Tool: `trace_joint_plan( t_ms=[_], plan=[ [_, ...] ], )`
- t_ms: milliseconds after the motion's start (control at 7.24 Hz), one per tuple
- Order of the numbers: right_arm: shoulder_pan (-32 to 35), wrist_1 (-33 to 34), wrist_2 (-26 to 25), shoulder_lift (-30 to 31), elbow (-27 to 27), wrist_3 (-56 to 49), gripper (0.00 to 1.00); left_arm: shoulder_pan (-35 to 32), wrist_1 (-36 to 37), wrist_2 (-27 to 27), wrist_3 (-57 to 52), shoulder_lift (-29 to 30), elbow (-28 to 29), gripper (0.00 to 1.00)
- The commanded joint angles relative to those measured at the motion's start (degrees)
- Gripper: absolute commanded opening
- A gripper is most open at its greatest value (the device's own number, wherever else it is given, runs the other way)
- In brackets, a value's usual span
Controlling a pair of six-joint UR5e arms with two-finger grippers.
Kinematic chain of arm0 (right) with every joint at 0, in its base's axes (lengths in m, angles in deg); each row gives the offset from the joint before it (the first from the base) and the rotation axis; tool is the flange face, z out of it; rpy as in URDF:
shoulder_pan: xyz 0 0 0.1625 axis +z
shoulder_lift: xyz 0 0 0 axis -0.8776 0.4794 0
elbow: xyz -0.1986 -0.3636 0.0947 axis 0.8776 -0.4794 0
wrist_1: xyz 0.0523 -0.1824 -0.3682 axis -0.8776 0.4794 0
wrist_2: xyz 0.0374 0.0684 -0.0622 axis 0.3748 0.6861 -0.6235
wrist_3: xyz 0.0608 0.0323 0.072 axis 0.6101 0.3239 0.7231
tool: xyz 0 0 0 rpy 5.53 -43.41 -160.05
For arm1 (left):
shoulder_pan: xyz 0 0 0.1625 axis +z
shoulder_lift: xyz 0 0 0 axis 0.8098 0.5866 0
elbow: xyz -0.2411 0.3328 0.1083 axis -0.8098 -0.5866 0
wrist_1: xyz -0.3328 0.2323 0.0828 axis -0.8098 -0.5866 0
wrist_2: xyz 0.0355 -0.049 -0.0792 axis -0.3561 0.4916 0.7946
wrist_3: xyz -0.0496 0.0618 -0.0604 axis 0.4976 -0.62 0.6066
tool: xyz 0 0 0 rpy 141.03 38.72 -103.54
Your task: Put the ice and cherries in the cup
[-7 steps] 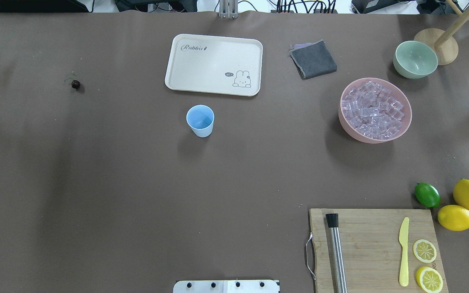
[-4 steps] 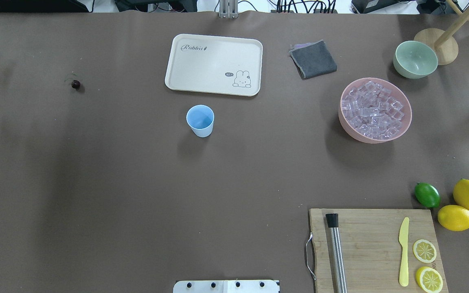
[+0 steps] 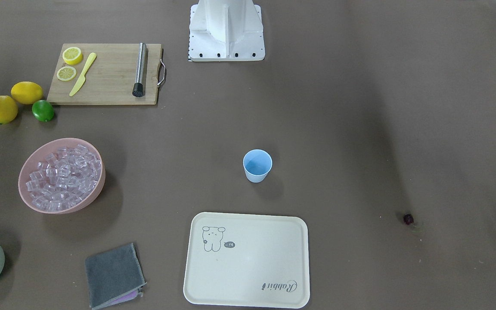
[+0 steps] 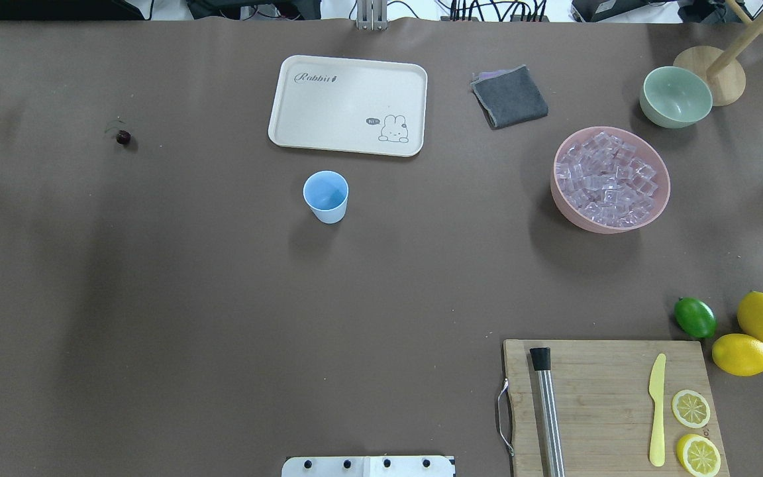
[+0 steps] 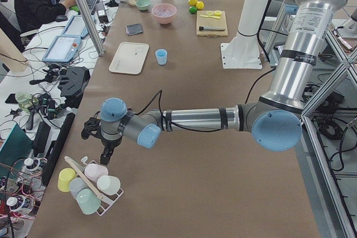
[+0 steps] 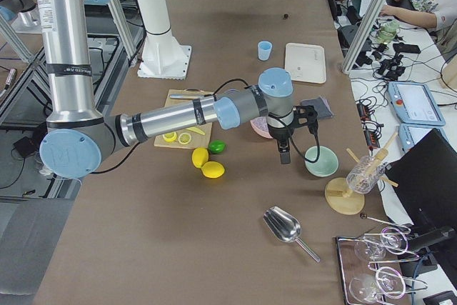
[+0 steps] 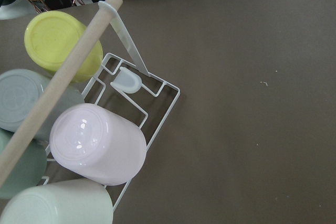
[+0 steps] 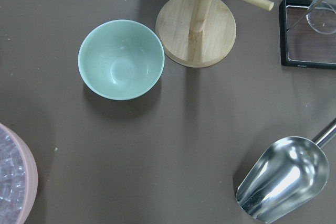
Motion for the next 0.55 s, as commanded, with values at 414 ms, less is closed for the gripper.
trace_joint_plan(
  t_ms=[414],
  plan=[
    [0.7,0.4,0.3,0.2,3.6,0.1,1.00,0.7,-0.5,-0.6,1.3,0.9,-1.0,0.98]
  ],
)
